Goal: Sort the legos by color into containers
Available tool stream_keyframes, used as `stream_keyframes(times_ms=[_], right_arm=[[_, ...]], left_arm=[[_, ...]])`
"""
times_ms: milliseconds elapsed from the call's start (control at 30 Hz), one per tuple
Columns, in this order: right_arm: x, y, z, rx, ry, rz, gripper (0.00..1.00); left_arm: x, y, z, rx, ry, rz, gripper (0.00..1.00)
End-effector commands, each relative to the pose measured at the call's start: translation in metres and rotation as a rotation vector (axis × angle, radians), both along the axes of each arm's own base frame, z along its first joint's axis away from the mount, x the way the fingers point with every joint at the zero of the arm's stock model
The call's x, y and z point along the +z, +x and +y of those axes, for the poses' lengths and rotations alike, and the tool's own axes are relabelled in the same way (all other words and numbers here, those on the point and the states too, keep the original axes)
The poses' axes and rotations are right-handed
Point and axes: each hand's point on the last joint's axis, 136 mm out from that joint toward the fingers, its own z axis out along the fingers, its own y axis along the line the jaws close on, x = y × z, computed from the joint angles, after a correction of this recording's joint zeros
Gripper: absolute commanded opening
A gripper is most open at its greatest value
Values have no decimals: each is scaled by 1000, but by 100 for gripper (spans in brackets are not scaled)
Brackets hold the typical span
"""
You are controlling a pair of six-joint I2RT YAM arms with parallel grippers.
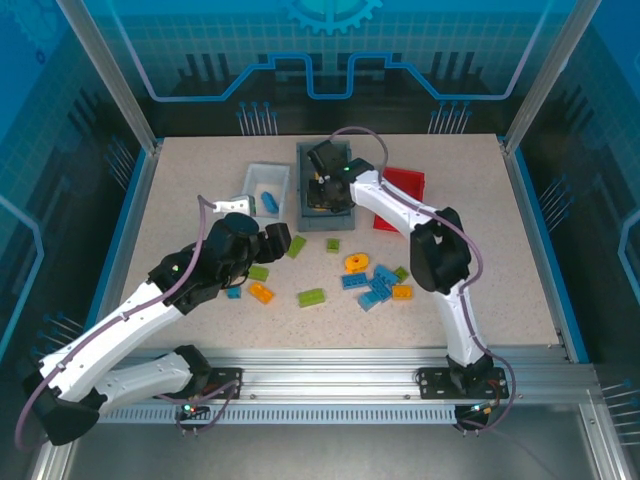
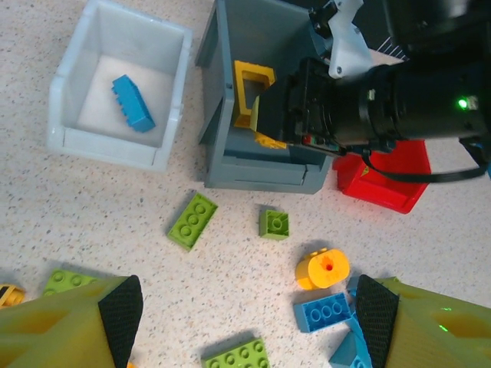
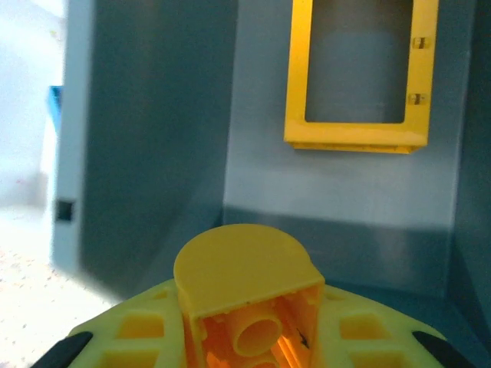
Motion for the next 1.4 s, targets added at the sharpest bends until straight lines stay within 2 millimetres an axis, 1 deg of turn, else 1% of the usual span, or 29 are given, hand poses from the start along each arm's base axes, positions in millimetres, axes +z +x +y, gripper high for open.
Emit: stream_keyframes(times_ms=[0, 33, 133, 233, 367, 433, 500, 567, 633, 667, 733, 767, 867, 933, 967, 1067, 1200, 1267, 1367], right_arm=[[-14, 1, -16, -10, -47, 68, 32], [-14, 2, -16, -9, -44, 67, 36], [-7, 2, -14, 3, -30, 62, 45], [14, -3, -10, 23, -26, 21, 51], [50, -12, -12, 13, -28, -47, 52], [69, -18, -16, -2, -27, -86, 51], [90, -28, -21, -11, -26, -146, 49], [118, -43, -24, -3, -14, -234, 48], [137, -64, -21, 50, -3, -324, 49], [143, -79, -17, 95, 7, -366, 51], [146, -108, -8, 200, 21, -430, 53], [142, -126, -2, 261, 33, -443, 54], [118, -172, 13, 425, 83, -410, 59], [99, -198, 21, 497, 126, -352, 59], [91, -211, 27, 540, 150, -326, 59], [73, -242, 41, 635, 178, -276, 60], [58, -257, 50, 663, 187, -225, 60], [55, -257, 49, 647, 189, -210, 60], [55, -256, 49, 634, 191, -210, 60]], left_arm=[[0, -6, 11, 34, -5, 21, 78], [-1, -7, 11, 35, -3, 25, 78], [-6, -8, 13, 44, 3, 41, 77], [-14, -8, 17, 64, 16, 66, 78], [-26, -7, 24, 98, 47, 128, 77], [-34, -7, 30, 124, 62, 168, 77], [-44, -6, 34, 147, 70, 216, 77], [-56, -5, 40, 177, 69, 273, 76], [-69, -5, 46, 207, 64, 328, 75], [-76, -6, 51, 232, 63, 366, 74], [-91, -14, 65, 283, 91, 438, 72], [-98, -19, 72, 304, 111, 467, 72], [-122, -36, 93, 356, 170, 538, 73], [-137, -46, 103, 376, 184, 573, 76], [-146, -50, 104, 371, 178, 590, 77], [-167, -55, 107, 364, 173, 635, 78], [-190, -55, 109, 347, 212, 675, 77], [-200, -52, 108, 329, 225, 683, 74], [-215, -52, 106, 306, 235, 698, 71]])
